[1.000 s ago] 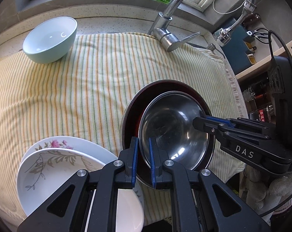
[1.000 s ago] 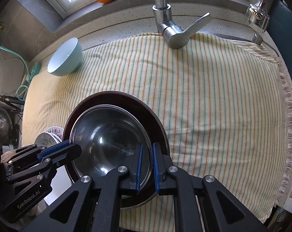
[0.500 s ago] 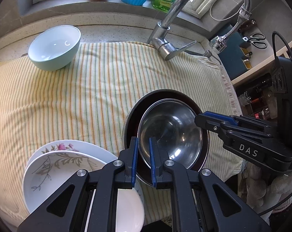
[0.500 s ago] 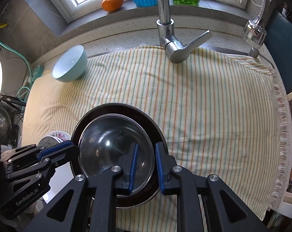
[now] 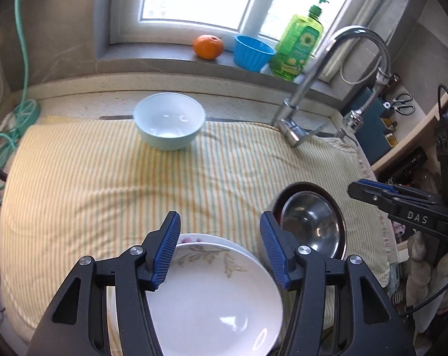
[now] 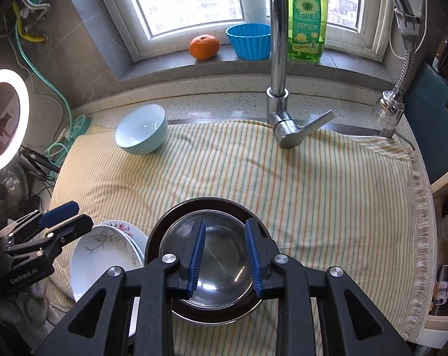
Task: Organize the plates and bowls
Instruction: 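Move both tools to the pale blue ceramic bowl and grip its rim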
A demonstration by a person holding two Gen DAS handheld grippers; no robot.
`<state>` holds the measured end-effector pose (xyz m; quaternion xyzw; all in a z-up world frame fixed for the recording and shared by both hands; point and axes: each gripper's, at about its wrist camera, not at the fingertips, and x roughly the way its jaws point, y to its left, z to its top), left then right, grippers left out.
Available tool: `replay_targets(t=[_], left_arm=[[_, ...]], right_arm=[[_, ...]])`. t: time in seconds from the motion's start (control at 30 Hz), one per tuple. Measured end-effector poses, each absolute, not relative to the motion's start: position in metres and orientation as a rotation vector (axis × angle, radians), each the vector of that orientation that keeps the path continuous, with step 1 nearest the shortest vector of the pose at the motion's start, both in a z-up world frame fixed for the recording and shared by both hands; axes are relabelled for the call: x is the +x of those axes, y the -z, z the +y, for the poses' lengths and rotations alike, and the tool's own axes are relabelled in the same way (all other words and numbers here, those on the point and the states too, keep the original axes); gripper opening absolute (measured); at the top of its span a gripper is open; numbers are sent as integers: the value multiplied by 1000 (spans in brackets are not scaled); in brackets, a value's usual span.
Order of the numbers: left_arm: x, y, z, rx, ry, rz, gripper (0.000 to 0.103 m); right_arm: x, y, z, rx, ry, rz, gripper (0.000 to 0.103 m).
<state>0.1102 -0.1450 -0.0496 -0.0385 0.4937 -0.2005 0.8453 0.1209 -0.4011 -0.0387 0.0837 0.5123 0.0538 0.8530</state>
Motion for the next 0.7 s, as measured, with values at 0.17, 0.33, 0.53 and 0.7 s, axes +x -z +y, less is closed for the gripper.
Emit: replay_targets(t=[0.17, 0.33, 0.53, 0.7], left_arm=[[122, 46, -104, -98, 309, 1030, 55], [127, 44, -77, -78, 210, 992, 55], [147, 39, -64, -89, 184, 970, 55], [175, 41, -65, -93, 222, 1003, 55]], right_arm=[[130, 30, -391, 191, -148, 1045, 27], [144, 15, -381, 227, -190, 972, 27], [175, 2, -357, 250, -274, 983, 27], [207, -9, -336, 205, -276, 990, 27]])
